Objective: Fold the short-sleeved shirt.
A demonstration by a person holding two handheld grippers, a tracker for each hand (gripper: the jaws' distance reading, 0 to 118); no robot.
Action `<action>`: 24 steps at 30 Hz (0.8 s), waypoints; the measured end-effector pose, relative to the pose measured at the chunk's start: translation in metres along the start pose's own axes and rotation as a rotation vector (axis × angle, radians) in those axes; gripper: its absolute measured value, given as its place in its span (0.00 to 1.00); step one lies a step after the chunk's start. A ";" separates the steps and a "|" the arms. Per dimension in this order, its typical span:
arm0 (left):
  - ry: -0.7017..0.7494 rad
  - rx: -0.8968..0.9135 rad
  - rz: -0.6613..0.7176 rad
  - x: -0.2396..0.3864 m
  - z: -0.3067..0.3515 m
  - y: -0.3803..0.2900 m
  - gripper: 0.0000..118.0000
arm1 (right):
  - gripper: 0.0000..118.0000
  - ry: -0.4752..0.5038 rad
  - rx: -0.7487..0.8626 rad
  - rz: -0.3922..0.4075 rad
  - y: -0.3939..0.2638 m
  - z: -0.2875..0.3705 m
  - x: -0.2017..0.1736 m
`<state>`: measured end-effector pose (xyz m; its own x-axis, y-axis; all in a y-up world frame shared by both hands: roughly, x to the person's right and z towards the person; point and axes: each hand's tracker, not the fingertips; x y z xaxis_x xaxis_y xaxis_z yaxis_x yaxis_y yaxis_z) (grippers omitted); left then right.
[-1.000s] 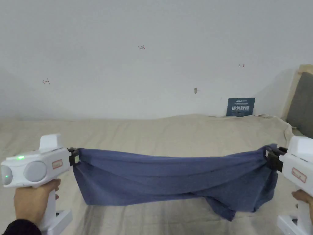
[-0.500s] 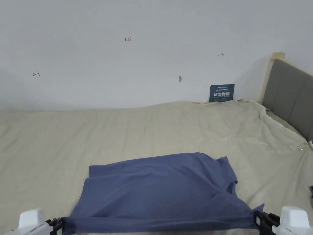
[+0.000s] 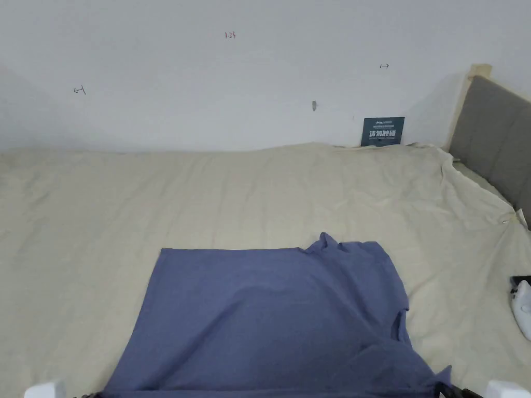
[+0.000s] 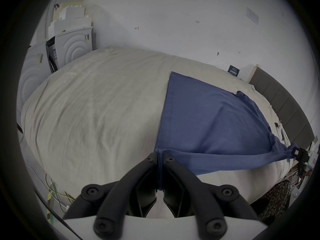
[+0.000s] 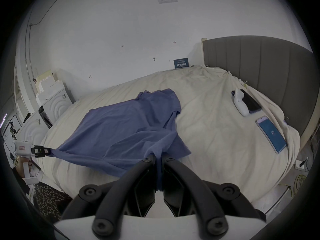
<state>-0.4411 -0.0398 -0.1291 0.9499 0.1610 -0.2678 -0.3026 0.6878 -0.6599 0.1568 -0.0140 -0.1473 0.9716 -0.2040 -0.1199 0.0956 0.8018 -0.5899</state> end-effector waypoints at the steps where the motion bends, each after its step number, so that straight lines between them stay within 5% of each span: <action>1: 0.002 -0.009 -0.003 0.000 0.000 -0.005 0.02 | 0.03 -0.007 -0.007 0.001 -0.004 -0.001 0.001; 17: 0.085 -0.097 0.008 0.007 -0.022 -0.046 0.03 | 0.03 -0.168 -0.241 -0.057 -0.051 -0.047 0.001; 19: 0.073 -0.116 0.047 0.006 -0.022 -0.041 0.13 | 0.04 -0.170 -0.246 -0.057 -0.045 -0.046 0.001; 21: 0.079 -0.131 0.083 0.005 -0.019 -0.037 0.36 | 0.13 -0.169 -0.234 -0.064 -0.036 -0.040 -0.001; 23: 0.065 -0.107 0.100 0.007 -0.011 -0.031 0.71 | 0.50 -0.162 -0.190 -0.062 -0.021 -0.026 -0.011; 24: 0.050 -0.079 0.097 0.010 -0.003 -0.026 0.80 | 0.63 -0.160 -0.165 -0.059 -0.012 -0.020 -0.014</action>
<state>-0.4237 -0.0582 -0.1161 0.9116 0.1868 -0.3663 -0.3996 0.6128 -0.6818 0.1381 -0.0320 -0.1548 0.9885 -0.1456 0.0396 0.1297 0.6855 -0.7165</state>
